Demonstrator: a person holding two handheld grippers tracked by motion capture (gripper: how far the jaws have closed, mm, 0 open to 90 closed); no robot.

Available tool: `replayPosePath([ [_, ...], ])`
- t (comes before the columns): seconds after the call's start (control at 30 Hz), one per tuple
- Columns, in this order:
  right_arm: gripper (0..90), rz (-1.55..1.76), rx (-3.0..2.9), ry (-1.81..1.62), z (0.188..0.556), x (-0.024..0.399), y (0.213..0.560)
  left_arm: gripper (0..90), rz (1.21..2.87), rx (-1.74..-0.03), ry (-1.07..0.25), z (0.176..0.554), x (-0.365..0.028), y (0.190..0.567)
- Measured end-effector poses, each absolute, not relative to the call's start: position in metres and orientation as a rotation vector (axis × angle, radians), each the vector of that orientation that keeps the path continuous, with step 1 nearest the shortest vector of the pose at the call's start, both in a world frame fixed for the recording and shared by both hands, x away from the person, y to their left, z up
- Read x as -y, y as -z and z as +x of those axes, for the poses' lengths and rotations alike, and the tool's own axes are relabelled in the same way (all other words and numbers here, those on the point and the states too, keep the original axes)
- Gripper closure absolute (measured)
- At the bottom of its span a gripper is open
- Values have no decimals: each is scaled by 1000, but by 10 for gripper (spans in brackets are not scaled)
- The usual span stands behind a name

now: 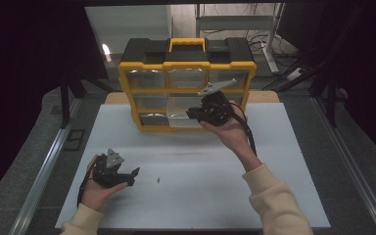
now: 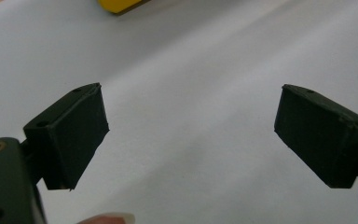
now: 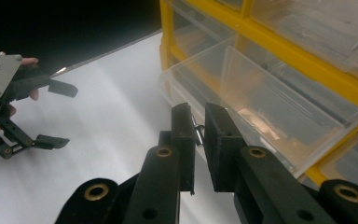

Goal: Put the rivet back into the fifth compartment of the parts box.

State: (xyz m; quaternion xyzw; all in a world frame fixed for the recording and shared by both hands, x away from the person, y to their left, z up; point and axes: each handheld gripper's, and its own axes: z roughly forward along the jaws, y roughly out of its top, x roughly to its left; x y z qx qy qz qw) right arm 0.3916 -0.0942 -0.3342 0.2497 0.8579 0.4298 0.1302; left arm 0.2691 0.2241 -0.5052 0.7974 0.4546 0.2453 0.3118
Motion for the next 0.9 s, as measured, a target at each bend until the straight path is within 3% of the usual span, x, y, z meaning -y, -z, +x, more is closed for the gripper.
replayPosePath([
  [0.9,828,843,-2429,-1181,425,97,335,100,2107,-1200,-649,269,-224,506],
])
